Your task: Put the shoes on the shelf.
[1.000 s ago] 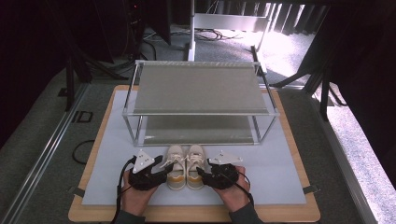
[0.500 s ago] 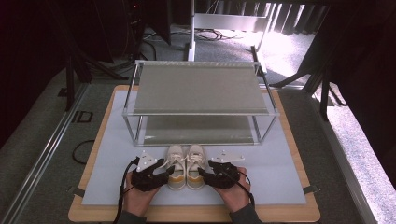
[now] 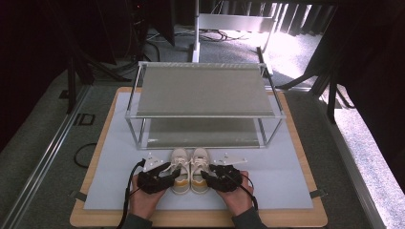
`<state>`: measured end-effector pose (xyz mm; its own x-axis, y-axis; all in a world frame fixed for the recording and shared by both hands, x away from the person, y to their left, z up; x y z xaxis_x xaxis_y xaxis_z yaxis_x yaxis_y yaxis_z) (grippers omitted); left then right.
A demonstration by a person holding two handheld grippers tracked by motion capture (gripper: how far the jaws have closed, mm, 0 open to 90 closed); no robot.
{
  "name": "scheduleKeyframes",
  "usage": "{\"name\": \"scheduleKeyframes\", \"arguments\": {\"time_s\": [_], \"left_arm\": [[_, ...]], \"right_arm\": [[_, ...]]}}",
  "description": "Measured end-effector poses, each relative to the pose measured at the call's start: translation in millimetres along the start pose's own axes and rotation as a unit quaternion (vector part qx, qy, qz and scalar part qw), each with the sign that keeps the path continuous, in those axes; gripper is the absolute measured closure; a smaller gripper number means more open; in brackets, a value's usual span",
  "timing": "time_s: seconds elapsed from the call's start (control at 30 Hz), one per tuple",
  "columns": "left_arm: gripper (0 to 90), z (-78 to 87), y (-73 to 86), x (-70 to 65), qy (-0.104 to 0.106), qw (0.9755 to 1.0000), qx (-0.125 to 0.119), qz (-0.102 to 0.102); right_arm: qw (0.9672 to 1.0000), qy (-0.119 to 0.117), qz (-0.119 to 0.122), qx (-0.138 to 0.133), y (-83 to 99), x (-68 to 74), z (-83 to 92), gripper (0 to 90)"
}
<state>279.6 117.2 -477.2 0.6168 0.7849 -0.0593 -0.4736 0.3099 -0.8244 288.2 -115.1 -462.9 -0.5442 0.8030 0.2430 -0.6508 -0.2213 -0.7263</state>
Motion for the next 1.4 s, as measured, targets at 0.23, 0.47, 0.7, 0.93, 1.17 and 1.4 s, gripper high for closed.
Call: {"name": "scheduleKeyframes", "arguments": {"time_s": [0.23,0.47,0.7,0.93,1.17,1.4], "left_arm": [[57.4,-0.3,-1.6,-2.9,-0.017,0.9998,0.005,0.001],[60.5,0.3,-2.1,-6.6,-0.025,0.9997,0.004,-0.001],[61.3,1.1,-3.4,-9.9,-0.029,0.9996,-0.001,0.001],[61.5,0.3,-6.5,-15.3,-0.024,0.9997,-0.005,0.000],[61.8,-4.9,-14.3,-18.9,-0.022,0.9997,-0.007,-0.002],[62.1,-10.2,-25.3,-21.8,-0.022,0.9995,-0.021,0.000]], "right_arm": [[1.0000,0.000,-0.002,-0.002,-0.7,0.8,0.1,63.3],[0.9994,-0.021,-0.023,-0.012,-0.2,-3.3,0.3,68.0],[0.9990,-0.024,-0.028,-0.024,1.7,-4.1,1.3,69.5],[0.9982,-0.030,-0.034,-0.038,2.7,-7.2,7.8,70.1],[0.9972,-0.028,-0.045,-0.052,2.8,-12.1,12.2,70.6],[0.9950,-0.030,-0.063,-0.071,0.7,-21.1,18.4,70.9]]}}
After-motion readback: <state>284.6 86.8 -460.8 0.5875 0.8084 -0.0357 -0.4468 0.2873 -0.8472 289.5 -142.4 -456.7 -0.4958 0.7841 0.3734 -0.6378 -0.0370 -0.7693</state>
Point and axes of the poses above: each handheld gripper's, and its own axes: z roughly backward along the jaws, y roughly out of its underside, x roughly to its left, the point moved 2 cm from there along -z, roughly forward along the jaws, and after that the axes turned 9 degrees about -z, right-handed, at the moved point
